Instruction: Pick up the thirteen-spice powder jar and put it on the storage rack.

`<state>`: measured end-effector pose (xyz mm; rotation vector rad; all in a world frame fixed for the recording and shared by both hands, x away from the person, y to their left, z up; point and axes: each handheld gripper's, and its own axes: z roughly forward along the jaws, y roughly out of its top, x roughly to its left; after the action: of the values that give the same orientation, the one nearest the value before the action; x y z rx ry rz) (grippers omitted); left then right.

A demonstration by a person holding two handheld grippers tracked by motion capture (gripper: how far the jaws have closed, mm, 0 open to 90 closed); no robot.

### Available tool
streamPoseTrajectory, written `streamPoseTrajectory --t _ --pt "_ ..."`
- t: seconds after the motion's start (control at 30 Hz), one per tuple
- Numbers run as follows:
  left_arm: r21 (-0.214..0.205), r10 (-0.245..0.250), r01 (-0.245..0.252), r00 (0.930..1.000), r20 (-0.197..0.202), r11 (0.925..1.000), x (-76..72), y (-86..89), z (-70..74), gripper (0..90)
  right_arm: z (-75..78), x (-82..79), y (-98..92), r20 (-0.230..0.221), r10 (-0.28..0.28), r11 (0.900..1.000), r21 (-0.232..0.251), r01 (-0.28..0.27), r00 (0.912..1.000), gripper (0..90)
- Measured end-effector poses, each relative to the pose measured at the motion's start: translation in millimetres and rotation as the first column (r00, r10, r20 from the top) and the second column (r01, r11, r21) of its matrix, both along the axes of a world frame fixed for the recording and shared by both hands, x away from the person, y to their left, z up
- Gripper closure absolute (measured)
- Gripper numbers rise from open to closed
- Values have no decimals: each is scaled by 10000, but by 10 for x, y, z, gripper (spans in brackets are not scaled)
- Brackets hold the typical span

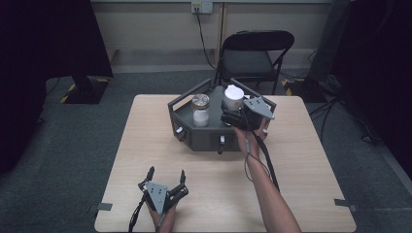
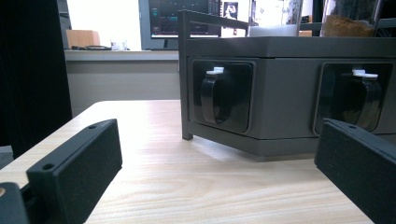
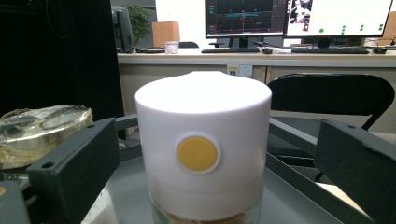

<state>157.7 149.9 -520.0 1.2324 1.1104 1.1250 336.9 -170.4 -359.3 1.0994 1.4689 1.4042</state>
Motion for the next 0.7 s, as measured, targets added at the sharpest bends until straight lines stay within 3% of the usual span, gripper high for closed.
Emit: streamPoseTrajectory --t 0.7 --pt "0 11 -11 10000 -1 10000 0 -2 0 1 -14 -146 -36 200 236 9997 15 -236 9995 0"
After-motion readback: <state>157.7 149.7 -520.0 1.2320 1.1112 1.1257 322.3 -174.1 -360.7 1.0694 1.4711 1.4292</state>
